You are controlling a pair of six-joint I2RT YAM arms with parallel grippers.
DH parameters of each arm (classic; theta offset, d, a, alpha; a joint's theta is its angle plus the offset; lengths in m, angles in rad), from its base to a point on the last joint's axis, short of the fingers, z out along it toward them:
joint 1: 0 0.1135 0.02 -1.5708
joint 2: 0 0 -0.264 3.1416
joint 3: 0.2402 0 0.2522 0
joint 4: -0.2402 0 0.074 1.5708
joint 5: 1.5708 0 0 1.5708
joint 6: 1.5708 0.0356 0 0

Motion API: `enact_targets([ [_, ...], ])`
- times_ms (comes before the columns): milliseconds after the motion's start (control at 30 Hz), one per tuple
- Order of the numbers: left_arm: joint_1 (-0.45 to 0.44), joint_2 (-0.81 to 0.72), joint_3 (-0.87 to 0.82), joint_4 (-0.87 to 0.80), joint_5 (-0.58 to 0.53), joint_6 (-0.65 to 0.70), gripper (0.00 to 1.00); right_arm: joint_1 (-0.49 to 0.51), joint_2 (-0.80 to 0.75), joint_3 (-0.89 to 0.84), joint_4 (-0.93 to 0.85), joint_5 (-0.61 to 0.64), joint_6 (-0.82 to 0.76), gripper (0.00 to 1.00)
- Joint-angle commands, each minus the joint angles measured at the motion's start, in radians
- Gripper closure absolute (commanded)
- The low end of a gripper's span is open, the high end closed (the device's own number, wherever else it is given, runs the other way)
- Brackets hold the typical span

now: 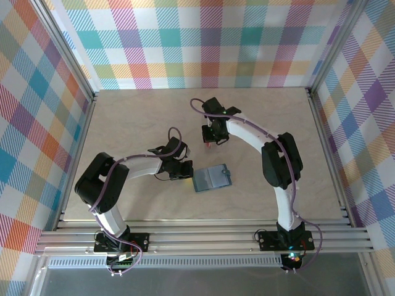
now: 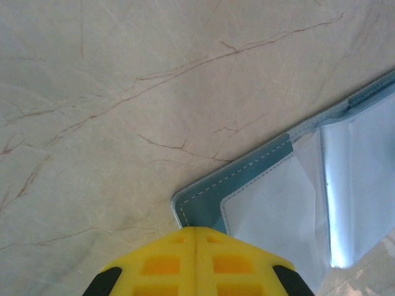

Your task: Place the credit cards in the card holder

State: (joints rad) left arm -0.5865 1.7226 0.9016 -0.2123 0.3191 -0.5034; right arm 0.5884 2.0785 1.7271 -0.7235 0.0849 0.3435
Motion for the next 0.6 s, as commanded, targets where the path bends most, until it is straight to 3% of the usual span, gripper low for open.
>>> enact_targets([
  [0,0.008,-0.041,-0.013,-0.033,-0.016,-0.002,1.00,-0.007,-0.037,-0.018,-0.011,0.037,0.030,1.00],
  [567,0.005,-0.131,0.003,-0.058,0.005,-0.033,0.98,0.002,-0.110,-0.104,0.028,0.085,0.106,1.00],
])
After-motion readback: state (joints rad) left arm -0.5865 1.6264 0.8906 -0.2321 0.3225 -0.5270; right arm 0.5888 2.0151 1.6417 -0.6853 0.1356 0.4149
